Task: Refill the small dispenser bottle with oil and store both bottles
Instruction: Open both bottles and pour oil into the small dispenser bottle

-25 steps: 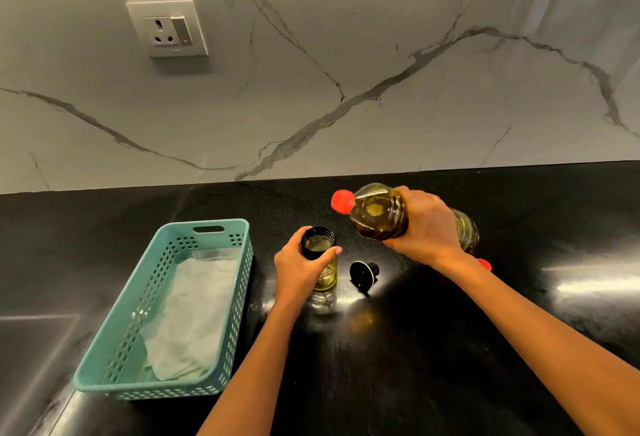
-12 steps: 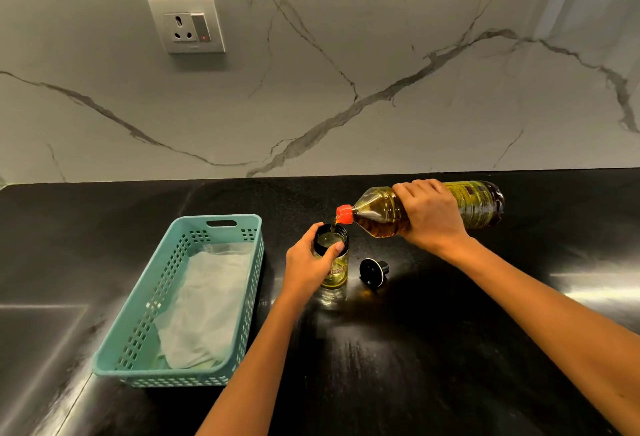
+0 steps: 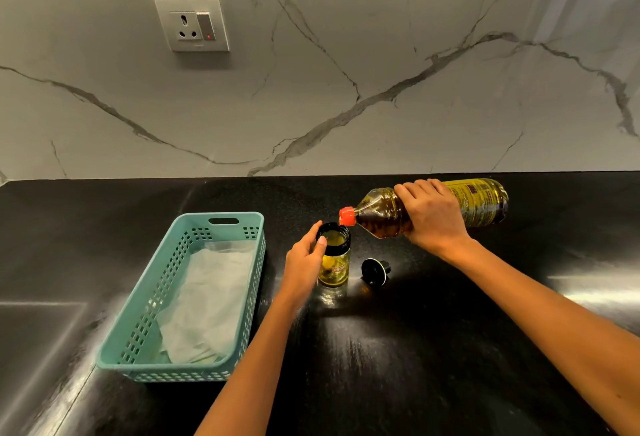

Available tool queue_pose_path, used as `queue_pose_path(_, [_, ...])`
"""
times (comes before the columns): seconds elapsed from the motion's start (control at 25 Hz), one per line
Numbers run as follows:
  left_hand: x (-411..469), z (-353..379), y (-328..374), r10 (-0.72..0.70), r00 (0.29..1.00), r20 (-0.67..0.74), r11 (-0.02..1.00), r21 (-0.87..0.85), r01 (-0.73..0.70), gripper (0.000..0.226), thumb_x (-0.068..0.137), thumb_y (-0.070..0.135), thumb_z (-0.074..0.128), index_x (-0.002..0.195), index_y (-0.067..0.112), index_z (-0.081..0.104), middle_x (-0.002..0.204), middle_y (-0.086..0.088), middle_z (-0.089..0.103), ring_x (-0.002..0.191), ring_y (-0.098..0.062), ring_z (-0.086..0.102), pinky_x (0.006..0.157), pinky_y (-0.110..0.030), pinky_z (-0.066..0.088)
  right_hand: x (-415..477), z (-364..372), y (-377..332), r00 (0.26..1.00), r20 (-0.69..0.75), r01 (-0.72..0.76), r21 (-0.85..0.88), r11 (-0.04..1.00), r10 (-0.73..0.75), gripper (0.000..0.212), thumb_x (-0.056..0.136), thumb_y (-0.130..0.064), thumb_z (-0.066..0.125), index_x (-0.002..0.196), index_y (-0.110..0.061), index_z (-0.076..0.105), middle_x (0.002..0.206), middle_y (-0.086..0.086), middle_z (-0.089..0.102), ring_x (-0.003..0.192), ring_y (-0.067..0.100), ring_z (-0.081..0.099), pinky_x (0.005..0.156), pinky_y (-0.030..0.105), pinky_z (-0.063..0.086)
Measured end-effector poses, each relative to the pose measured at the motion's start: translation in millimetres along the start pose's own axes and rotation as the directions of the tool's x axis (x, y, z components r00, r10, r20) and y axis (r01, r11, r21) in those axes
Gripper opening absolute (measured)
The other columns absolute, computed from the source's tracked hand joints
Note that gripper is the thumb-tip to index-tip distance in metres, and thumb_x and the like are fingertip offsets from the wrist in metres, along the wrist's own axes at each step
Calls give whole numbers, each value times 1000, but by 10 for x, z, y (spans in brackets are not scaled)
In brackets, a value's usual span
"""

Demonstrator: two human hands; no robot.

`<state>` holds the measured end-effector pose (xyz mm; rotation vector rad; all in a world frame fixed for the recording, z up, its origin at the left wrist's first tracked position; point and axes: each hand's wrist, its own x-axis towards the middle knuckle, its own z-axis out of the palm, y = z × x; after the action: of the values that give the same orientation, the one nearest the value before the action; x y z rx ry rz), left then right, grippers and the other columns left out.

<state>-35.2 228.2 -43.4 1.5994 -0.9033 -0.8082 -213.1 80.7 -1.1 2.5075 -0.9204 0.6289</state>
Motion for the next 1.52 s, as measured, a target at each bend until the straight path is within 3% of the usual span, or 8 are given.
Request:
queue_pose_path(0.12, [-2, 22, -11, 3, 1000, -14, 1000, 4, -3, 41, 98, 17, 41, 139, 20, 39, 138, -3, 49, 124, -10, 42, 105, -27, 34, -18, -1, -5, 1000, -7, -6, 6, 1000, 6, 69, 47, -22, 89, 108, -5, 60, 96, 13, 68, 87, 31, 64, 85, 44, 49])
queue_pose_path(0.28, [-24, 37, 14, 15, 999, -33, 1000, 10, -15, 40, 98, 17, 40, 138, 18, 40, 135, -4, 51, 114, -3, 41, 96, -21, 33, -37, -8, 5, 1000, -26, -10, -12, 1000, 9, 68, 48, -20, 88, 109, -5, 59, 96, 12, 67, 87, 31, 64, 85, 43, 49])
queue_pose_path(0.44, [-35, 51, 29, 15, 999, -43, 1000, 14, -14, 40, 99, 16, 39, 138, 18, 40, 135, -5, 52, 113, -4, 41, 97, -22, 34, -45, -29, 32, 999, -37, -6, -37, 999, 5, 69, 48, -19, 88, 109, -6, 59, 97, 12, 67, 88, 32, 63, 87, 43, 48])
queue_pose_path(0.88, [-55, 76, 56, 6, 997, -72, 1000, 29, -3, 40, 99, 17, 38, 139, 18, 40, 129, -6, 55, 99, 0, 48, 83, -17, 38, 82, -131, 60, 986, -108, 110, -168, 980, -129, 55, 56, -8, 81, 106, -8, 57, 95, 12, 64, 88, 31, 59, 88, 42, 44])
queue_pose_path(1.2, [-34, 86, 40, -5, 998, -70, 999, 44, 8, 41, 99, 17, 37, 140, 16, 38, 137, -8, 50, 126, -14, 42, 95, -21, 33, 207, -267, 147, 966, -173, 153, -210, 966, -190, 46, 65, -4, 75, 107, -6, 57, 98, 15, 64, 92, 35, 58, 92, 44, 44])
queue_pose_path(1.52, [-22, 90, 29, -4, 997, -81, 998, 59, 9, 41, 99, 17, 36, 140, 15, 37, 138, -9, 49, 129, -18, 42, 100, -25, 33, 271, -333, 196, 952, -216, 162, -253, 954, -219, 45, 69, -4, 71, 110, -6, 54, 102, 16, 63, 96, 35, 58, 96, 45, 40])
